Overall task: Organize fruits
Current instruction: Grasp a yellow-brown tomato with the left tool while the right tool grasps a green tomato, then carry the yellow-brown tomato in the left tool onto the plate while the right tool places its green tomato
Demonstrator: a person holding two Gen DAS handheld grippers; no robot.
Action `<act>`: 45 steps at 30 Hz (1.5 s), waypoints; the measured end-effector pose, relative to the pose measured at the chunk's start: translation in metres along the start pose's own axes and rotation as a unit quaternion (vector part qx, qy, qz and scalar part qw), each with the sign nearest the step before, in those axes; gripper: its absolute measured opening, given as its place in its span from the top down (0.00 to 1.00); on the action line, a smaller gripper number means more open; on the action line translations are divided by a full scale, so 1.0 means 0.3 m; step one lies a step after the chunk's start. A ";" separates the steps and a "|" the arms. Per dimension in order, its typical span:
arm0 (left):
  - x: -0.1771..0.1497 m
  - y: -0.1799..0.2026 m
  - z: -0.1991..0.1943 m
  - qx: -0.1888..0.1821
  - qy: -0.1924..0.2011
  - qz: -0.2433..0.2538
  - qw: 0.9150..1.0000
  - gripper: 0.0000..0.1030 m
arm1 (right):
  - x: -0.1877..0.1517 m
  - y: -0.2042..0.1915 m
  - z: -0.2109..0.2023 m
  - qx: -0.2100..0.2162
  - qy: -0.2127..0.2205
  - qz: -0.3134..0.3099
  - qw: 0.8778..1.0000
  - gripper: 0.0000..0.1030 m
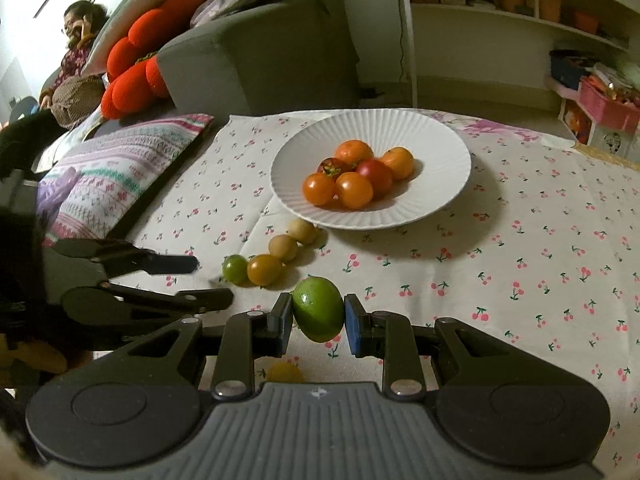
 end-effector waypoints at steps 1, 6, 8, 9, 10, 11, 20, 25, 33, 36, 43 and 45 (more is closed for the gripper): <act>0.006 0.009 0.006 -0.003 0.002 0.005 1.000 0.72 | 0.002 0.006 -0.001 0.001 0.002 0.005 1.000 0.76; 0.042 0.083 -0.005 -0.017 0.032 0.053 0.998 0.73 | 0.013 0.041 -0.012 -0.001 0.008 0.023 1.000 0.76; 0.049 0.104 0.010 -0.016 0.029 0.068 0.997 0.74 | 0.017 0.049 -0.014 0.002 0.010 0.032 0.999 0.76; 0.050 0.112 0.025 -0.012 0.024 0.075 0.997 0.74 | 0.019 0.050 -0.014 0.003 0.011 0.034 0.999 0.76; 0.049 0.120 0.039 -0.006 0.022 0.085 0.996 0.75 | 0.021 0.052 -0.013 0.002 0.012 0.035 0.999 0.76; 0.050 0.123 0.048 -0.001 0.024 0.095 0.995 0.76 | 0.022 0.052 -0.013 0.002 0.013 0.036 0.999 0.76; 0.040 0.143 0.107 0.010 0.003 0.118 0.993 0.91 | 0.025 0.068 -0.006 0.000 0.012 0.044 0.999 0.76; 0.042 0.134 0.087 -0.005 0.004 0.101 0.995 0.91 | 0.033 0.079 -0.007 -0.002 0.016 0.052 0.999 0.76; 0.084 0.135 0.021 -0.038 0.027 0.058 0.997 0.91 | 0.035 0.107 -0.017 -0.008 0.020 0.059 0.998 0.76; 0.107 0.135 0.006 -0.047 0.037 0.043 0.997 0.91 | 0.038 0.121 -0.021 -0.011 0.022 0.063 0.998 0.76; 0.152 0.117 -0.022 -0.061 0.055 0.001 0.997 0.91 | 0.051 0.157 -0.024 -0.018 0.029 0.072 0.997 0.76; 0.165 0.108 -0.026 -0.064 0.058 -0.012 0.996 0.91 | 0.056 0.169 -0.021 -0.020 0.030 0.076 0.996 0.76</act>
Point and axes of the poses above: each gripper's, at about its wrist camera, not at the fingertips, and z roughly the way its jaws point, y to its right, x to its top, the point moved 9 cm from there along z, roughly the way its jaws point, and after that the axes turned 8 degrees about -z, right-handed, at the moved point
